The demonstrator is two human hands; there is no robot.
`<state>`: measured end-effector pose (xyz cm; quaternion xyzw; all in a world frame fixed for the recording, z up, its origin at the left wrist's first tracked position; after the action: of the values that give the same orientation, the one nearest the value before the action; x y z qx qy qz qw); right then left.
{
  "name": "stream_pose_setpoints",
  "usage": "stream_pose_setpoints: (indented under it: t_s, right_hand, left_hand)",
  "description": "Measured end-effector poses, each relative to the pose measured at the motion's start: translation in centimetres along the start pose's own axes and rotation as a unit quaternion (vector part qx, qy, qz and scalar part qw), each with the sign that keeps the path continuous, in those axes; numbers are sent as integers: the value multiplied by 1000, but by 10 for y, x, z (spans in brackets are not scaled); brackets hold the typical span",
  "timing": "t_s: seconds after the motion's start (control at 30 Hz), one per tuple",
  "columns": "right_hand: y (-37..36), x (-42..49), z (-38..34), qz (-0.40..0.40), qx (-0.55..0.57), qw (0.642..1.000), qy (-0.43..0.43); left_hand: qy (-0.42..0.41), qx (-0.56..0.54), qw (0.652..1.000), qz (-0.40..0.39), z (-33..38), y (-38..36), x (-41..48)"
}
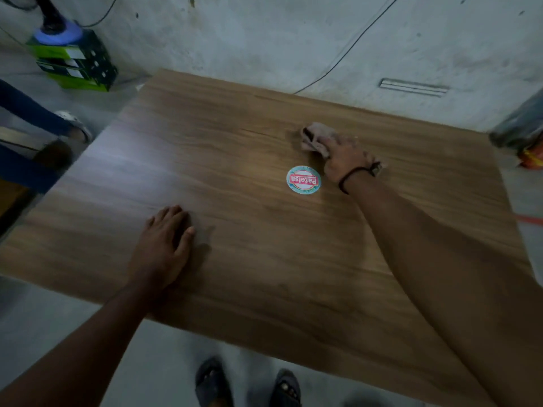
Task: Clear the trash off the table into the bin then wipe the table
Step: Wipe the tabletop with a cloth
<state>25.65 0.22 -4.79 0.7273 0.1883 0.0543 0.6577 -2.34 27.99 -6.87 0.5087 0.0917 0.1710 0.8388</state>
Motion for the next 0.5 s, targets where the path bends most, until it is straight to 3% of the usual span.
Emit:
stream_pose_setpoints:
  t_s: [0.07,0.13,0.37,0.43,0.5]
  right_hand:
    - [-13,1,-3,-41,-30,999,4]
    - [-27,-23,-28,-33,-70,996,33]
    - [-75,-207,-113,-44,-52,960,273]
    - [-63,-220,-111,-59,-16,960,274]
    - [-37,-200,-95,-9,41,975,219]
  left_hand:
    - [-4,7,1000,14,1,0,-1]
    - [4,9,1000,10,1,0,0]
    - [12,1,1000,-9,0,1,0]
    - [12,-2,1000,-20,-1,2,0]
    - [9,16,999,-26,-1,1,1]
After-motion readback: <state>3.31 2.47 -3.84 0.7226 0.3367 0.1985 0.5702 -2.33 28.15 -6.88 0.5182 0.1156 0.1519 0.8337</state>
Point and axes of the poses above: each hand's wrist, its own x-axis towards the middle knuckle, its own y-axis out of the back of the hand, z = x × y, the point moved 2 cm from there along x, towards the middle knuckle, and after that the axes turned 3 degrees about y, right-handed, at the moved point
